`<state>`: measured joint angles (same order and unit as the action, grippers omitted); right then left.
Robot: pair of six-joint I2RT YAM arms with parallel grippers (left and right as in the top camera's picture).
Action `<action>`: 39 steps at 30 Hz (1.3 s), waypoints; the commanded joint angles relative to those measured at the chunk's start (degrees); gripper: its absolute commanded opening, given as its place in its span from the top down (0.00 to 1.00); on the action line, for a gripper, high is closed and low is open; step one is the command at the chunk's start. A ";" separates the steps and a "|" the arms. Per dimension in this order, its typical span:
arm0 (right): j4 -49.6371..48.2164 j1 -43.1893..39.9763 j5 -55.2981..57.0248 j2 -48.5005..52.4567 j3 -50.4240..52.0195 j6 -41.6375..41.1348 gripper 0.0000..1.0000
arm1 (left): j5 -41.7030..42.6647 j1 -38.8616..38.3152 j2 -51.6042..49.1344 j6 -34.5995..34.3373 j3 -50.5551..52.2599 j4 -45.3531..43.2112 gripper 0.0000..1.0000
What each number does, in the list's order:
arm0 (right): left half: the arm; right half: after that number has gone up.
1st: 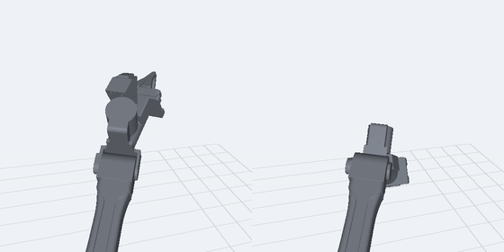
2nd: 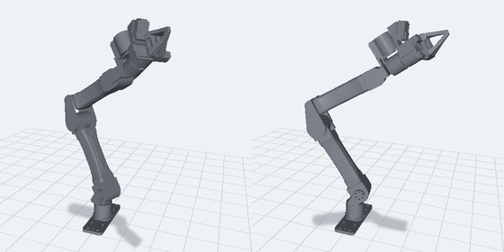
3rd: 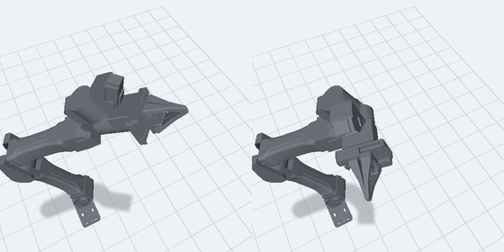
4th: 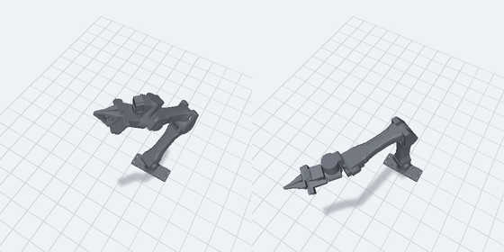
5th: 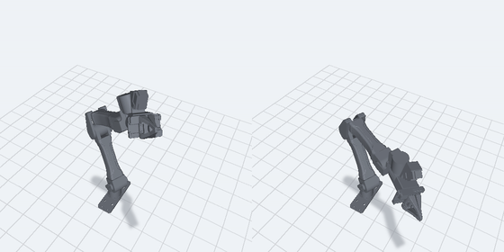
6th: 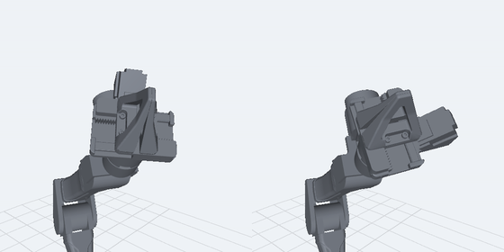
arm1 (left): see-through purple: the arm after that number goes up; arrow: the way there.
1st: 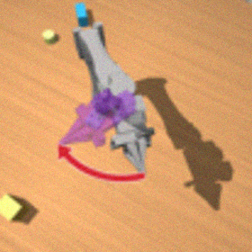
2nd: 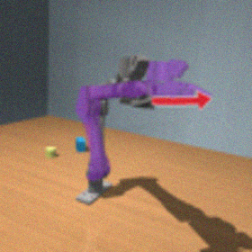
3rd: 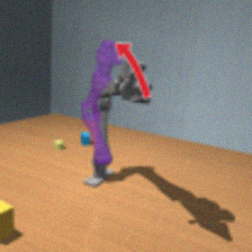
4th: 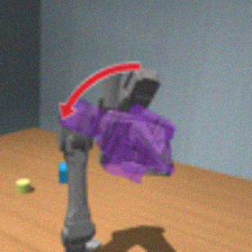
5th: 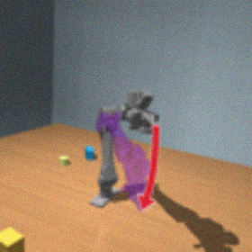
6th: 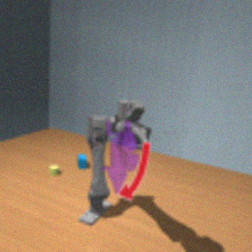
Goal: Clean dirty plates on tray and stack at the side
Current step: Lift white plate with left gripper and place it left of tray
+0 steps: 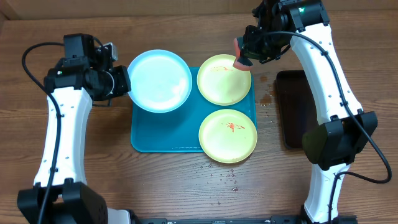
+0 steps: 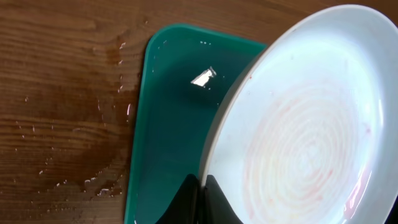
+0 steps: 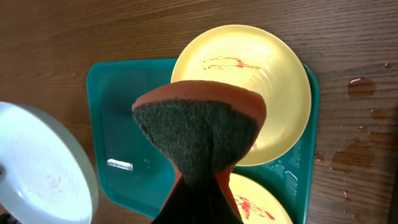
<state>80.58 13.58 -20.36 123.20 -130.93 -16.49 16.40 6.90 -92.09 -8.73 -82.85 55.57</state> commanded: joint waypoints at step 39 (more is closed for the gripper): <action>-0.50 0.15 -0.07 -1.16 -1.20 0.24 0.96 | -15.28 25.00 -22.77 -0.24 0.31 -10.25 0.96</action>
<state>80.49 13.58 -20.32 123.20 -130.93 -16.47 5.21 30.87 -113.86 -8.84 -82.83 44.80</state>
